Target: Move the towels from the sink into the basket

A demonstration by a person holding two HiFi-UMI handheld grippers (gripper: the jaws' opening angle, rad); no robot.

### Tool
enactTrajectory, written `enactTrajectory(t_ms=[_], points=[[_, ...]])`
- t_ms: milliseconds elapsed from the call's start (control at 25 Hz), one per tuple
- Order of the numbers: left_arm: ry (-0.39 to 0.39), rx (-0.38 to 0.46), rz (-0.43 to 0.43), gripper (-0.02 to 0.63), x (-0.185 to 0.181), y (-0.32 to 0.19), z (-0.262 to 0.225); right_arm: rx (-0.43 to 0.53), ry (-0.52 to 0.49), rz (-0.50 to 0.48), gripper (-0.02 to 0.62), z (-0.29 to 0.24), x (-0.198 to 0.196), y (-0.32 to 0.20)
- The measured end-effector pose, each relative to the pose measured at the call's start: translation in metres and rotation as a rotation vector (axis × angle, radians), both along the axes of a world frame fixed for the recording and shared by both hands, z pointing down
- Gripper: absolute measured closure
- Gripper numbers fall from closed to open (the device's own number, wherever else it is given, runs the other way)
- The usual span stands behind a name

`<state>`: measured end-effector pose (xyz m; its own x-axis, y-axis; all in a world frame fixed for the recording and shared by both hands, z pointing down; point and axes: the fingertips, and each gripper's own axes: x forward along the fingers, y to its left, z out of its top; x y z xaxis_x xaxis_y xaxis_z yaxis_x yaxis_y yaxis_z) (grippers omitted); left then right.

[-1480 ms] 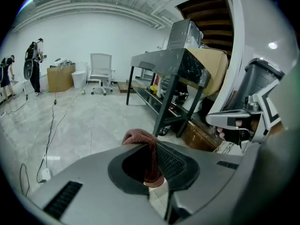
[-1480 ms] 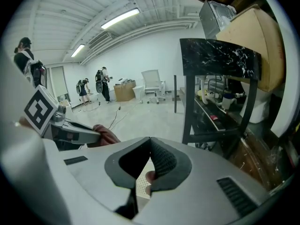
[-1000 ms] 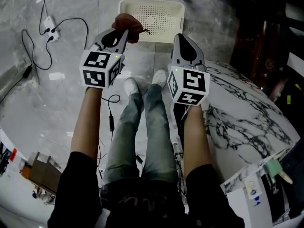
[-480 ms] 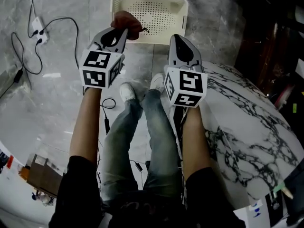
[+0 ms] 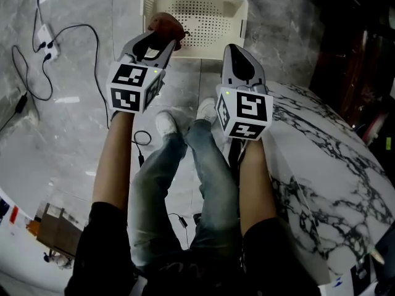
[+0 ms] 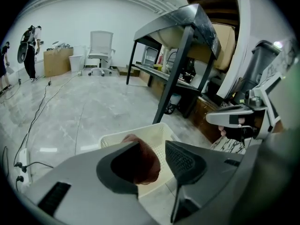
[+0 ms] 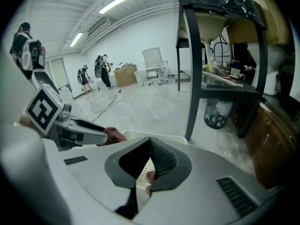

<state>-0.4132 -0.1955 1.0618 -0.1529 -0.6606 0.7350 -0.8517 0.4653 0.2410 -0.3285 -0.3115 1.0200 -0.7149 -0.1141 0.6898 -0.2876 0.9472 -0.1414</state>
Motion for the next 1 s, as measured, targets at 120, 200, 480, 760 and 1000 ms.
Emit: enactTrajectory(t_ms=[120, 200, 480, 760, 1000], points=[[-0.005, 0.000, 0.020, 0.387, 0.001, -0.002, 0.003, 0.001, 0.004, -0.003, 0.580, 0.004, 0.000, 0.001], [0.002, -0.004, 0.033, 0.352, 0.003, -0.002, 0.006, 0.002, 0.004, -0.005, 0.580, 0.005, -0.001, 0.001], [0.015, 0.003, 0.030, 0.321, 0.002, -0.001, 0.004, 0.010, 0.000, -0.022, 0.580, 0.001, -0.005, 0.003], [0.012, 0.006, 0.035, 0.318, 0.003, 0.003, -0.012, 0.013, -0.006, -0.035, 0.580, -0.014, -0.009, 0.009], [0.005, 0.021, 0.006, 0.413, 0.003, 0.003, -0.042, 0.016, -0.027, -0.037, 0.580, -0.044, -0.013, 0.012]])
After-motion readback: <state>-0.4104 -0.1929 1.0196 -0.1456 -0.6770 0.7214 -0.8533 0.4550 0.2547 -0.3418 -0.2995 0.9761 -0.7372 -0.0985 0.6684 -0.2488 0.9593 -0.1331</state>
